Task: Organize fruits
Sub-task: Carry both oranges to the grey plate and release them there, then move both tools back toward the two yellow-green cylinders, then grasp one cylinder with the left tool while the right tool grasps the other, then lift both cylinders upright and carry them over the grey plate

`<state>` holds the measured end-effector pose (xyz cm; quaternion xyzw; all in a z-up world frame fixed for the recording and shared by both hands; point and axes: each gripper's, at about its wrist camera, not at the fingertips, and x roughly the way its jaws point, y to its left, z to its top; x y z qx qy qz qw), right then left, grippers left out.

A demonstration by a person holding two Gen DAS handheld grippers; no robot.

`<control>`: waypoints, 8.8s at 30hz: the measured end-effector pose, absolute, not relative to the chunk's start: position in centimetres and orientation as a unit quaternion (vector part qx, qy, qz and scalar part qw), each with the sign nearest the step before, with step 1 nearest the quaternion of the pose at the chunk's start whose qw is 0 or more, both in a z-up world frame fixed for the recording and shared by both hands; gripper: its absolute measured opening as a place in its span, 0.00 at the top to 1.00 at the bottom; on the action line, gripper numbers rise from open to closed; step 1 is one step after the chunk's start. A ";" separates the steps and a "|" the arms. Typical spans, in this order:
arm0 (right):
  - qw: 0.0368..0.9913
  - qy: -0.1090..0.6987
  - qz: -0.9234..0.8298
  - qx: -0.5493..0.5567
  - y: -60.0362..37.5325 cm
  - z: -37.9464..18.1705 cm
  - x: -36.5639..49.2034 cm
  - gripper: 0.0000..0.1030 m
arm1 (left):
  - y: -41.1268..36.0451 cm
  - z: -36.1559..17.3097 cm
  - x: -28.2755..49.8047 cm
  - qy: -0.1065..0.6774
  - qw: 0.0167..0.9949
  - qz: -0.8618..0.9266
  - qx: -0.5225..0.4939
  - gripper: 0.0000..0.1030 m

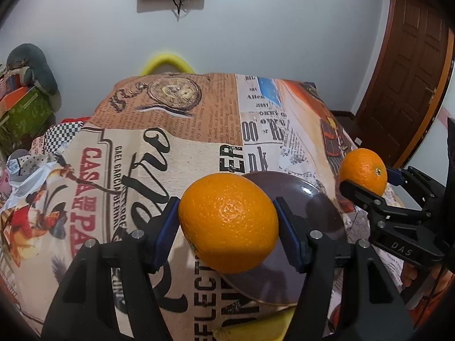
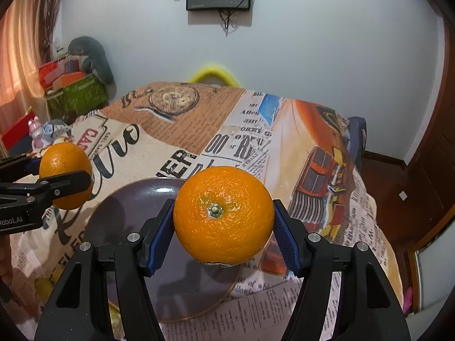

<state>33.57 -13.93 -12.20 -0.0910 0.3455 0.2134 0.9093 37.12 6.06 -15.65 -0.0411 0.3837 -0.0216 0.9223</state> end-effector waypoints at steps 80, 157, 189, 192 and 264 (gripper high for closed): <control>0.886 0.385 0.233 -0.110 -18.4 -11.7 22.0 0.19 | -0.5 -20.8 25.3 0.489 0.872 0.011 -0.003 0.05; 0.748 0.472 0.419 -0.206 -5.2 -17.1 21.7 0.60 | 14.2 -21.1 21.8 0.499 0.850 -0.028 -0.168 0.63; 0.737 0.485 0.434 -0.182 -0.5 -18.5 24.9 0.62 | 14.0 -23.4 26.8 0.514 0.849 -0.029 -0.120 0.58; 0.745 0.481 0.427 -0.177 -0.9 -18.3 24.9 0.63 | 14.1 -23.3 26.7 0.507 0.852 -0.023 -0.129 0.59; 0.846 0.433 0.310 -0.016 -12.7 -14.1 33.7 0.65 | 3.9 -17.1 35.0 0.409 0.907 -0.076 -0.065 0.68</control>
